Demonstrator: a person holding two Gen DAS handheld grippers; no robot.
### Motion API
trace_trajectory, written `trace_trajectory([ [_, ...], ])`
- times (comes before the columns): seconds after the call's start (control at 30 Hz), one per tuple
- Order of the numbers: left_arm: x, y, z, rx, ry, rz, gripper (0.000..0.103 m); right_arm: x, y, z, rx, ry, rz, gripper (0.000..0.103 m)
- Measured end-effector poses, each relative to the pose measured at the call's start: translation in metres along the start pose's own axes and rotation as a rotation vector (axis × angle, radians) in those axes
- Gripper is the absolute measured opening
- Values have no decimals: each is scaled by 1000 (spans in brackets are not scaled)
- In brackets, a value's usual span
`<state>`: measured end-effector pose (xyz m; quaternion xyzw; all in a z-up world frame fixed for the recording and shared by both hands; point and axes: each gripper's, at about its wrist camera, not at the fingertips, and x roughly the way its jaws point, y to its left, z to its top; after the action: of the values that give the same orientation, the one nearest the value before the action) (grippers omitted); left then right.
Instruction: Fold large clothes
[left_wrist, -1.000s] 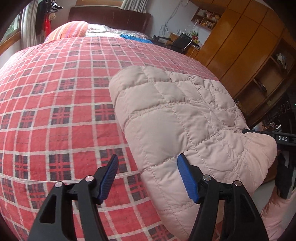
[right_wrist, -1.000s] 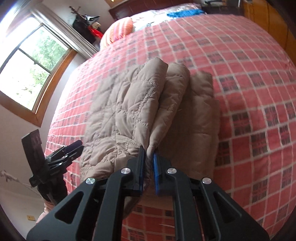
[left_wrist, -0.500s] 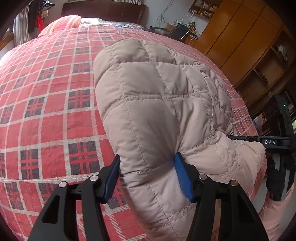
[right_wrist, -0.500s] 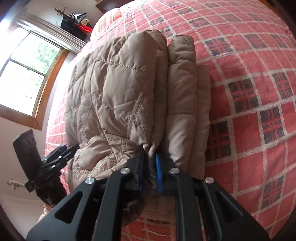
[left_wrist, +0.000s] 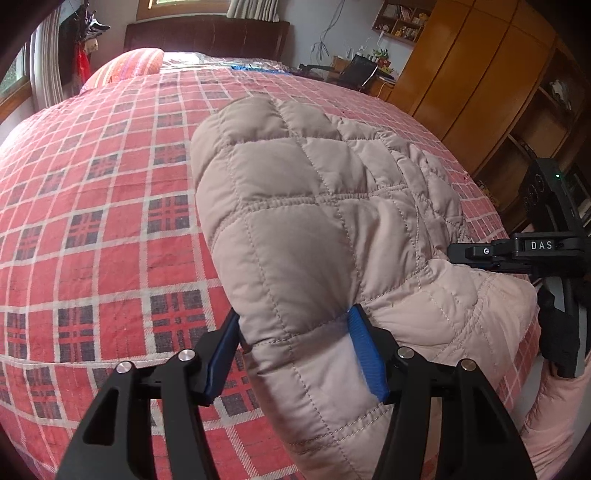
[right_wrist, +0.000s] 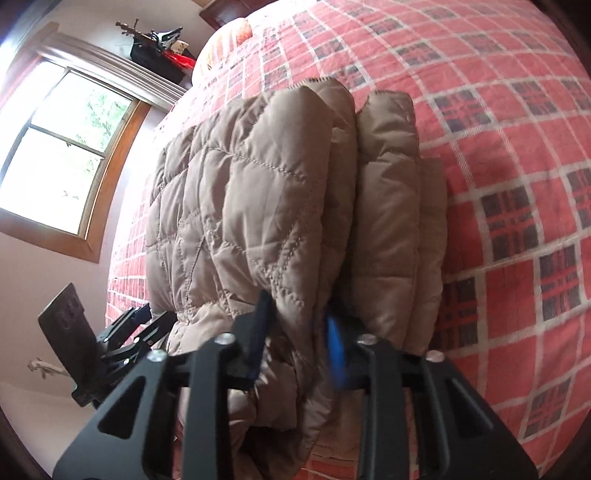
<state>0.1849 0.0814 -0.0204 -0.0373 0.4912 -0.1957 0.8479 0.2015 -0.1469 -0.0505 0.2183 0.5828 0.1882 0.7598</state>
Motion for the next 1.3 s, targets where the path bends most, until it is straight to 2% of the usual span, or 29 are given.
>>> trace_trajectory([
  [0.1, -9, -11, -2, 26, -31, 51, 60, -16, 4, -4, -13, -35, 18, 12],
  [0.17, -14, -20, -2, 50, -53, 69, 60, -28, 5, -7, -24, -60, 12, 11],
  [0.43, -29, -42, -5, 108, -96, 60, 60, -60, 4, -24, -32, -134, -25, 10],
  [0.57, -22, -44, -3, 120, -84, 68, 61, -49, -9, -26, -3, -112, -52, 11],
  [0.73, -8, -39, 0, 116, -63, 64, 67, -30, -26, -28, 23, -67, -72, 12],
  [0.93, 0, -34, -4, 110, -56, 56, 69, -17, -24, -35, 29, -59, -79, 13],
  [1.0, 0, -34, -4, 109, -58, 60, 70, -19, -22, -34, 23, -65, -70, 16],
  [1.13, -8, -31, -4, 103, -60, 54, 70, -39, -28, -38, 12, -108, -50, 29],
  [1.2, -18, -29, -5, 92, -67, 50, 68, -55, -25, -46, 5, -143, -44, 34],
  [1.3, -35, -27, -13, 82, -87, 54, 68, -79, -23, -67, -3, -177, 13, 38],
])
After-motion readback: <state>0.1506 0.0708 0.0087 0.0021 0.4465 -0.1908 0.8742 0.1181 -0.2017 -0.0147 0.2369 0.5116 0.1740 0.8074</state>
